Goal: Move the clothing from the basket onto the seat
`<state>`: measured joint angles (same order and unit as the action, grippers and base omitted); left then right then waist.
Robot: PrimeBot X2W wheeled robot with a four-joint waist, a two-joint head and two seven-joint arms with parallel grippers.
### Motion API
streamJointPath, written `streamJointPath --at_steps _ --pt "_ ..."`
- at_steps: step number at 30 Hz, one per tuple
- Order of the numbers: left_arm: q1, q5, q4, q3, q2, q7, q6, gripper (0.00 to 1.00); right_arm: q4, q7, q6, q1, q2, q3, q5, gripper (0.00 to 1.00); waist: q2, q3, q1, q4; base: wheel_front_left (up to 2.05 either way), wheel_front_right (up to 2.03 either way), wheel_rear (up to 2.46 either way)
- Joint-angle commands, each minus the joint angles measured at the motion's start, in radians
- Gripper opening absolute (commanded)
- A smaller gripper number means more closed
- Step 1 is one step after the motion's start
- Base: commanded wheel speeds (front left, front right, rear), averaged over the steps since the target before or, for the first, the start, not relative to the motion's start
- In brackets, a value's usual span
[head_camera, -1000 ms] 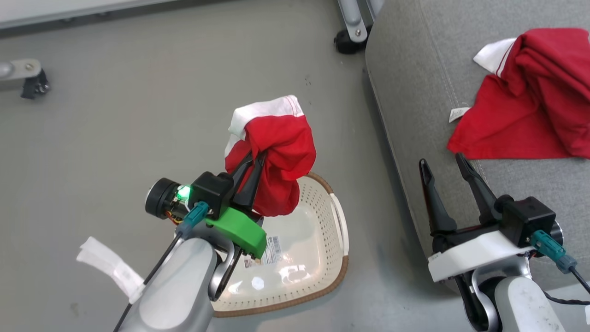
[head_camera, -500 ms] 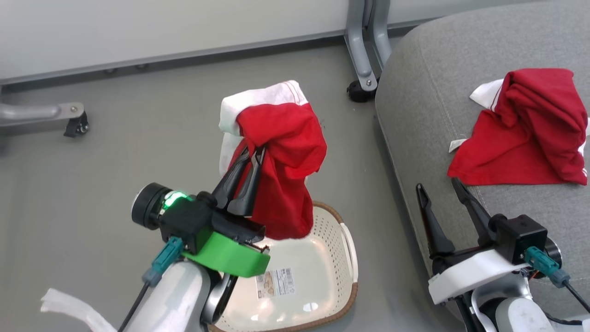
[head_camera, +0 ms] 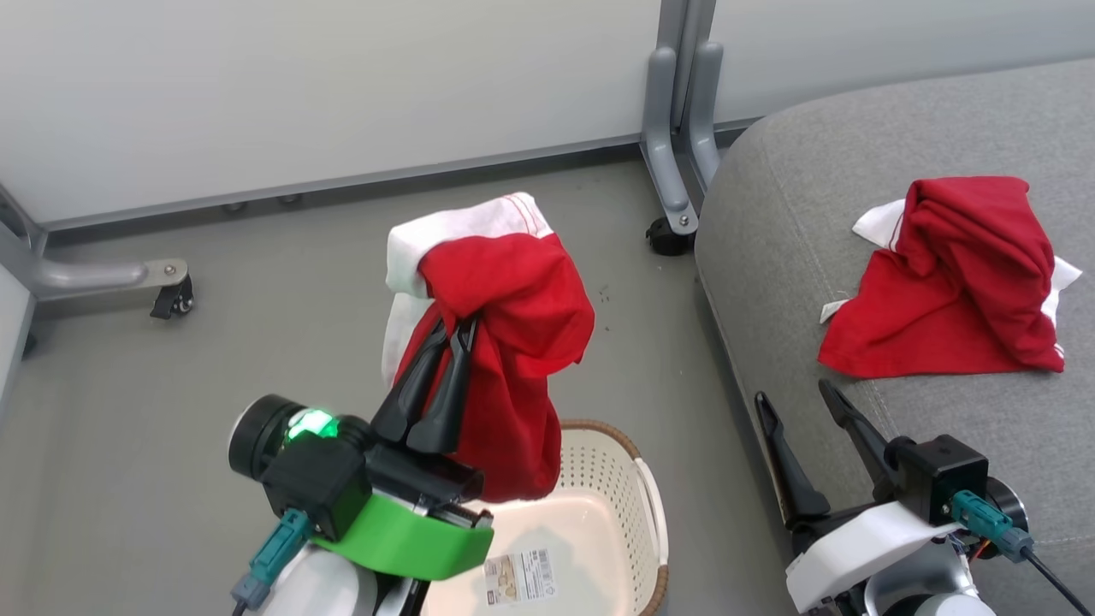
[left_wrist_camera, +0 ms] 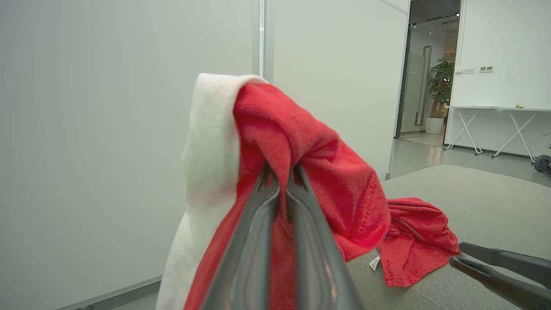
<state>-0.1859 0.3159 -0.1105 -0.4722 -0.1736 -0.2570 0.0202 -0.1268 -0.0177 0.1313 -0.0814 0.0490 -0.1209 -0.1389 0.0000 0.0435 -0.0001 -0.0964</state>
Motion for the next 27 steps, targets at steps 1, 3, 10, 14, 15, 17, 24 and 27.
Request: streamJointPath --at_steps 1,3,10,14,15,17,24,27 --pt "0.024 0.009 -0.009 0.000 -0.008 0.001 -0.004 0.00 -0.006 -0.005 -0.001 -0.020 0.003 -0.003 -0.004 1.00 0.0000 -0.023 0.0001 -0.005 0.00 0.00 0.00" --pt "0.039 0.015 -0.012 -0.001 -0.013 0.006 -0.007 0.00 -0.008 -0.009 -0.001 -0.030 0.003 -0.005 -0.009 1.00 0.0000 -0.033 0.0001 -0.006 0.00 0.00 0.00" --pt "0.050 0.030 -0.014 0.001 -0.020 0.016 -0.009 0.00 -0.014 -0.017 -0.001 -0.043 0.003 -0.012 -0.020 1.00 0.0000 -0.041 0.0001 -0.006 0.00 0.00 0.00" --pt "0.040 0.034 -0.008 -0.001 -0.021 0.018 -0.005 0.00 -0.015 -0.018 -0.001 -0.046 0.003 -0.015 -0.021 1.00 0.0000 -0.040 0.0001 -0.003 0.00 0.00 0.00" --pt "0.038 0.035 -0.007 -0.002 -0.021 0.018 -0.004 0.00 -0.013 -0.018 -0.001 -0.045 0.003 -0.016 -0.022 1.00 0.0000 -0.040 0.0001 -0.002 0.00 0.00 0.00" --pt "0.034 0.038 -0.005 -0.002 -0.022 0.018 -0.004 0.00 -0.011 -0.018 -0.001 -0.044 0.003 -0.018 -0.023 1.00 0.0000 -0.039 0.0001 -0.002 0.00 0.00 0.00" --pt "0.019 0.042 0.001 -0.004 -0.023 0.015 -0.003 0.00 -0.004 -0.014 -0.001 -0.036 0.003 -0.034 -0.025 1.00 0.0000 -0.034 0.0001 0.001 0.00 0.00 0.00" --pt "0.014 0.043 0.003 -0.004 -0.024 0.015 -0.003 0.00 -0.004 -0.021 -0.001 -0.014 0.003 -0.064 -0.025 1.00 0.0000 -0.033 0.0001 -0.001 0.00 0.00 0.00"
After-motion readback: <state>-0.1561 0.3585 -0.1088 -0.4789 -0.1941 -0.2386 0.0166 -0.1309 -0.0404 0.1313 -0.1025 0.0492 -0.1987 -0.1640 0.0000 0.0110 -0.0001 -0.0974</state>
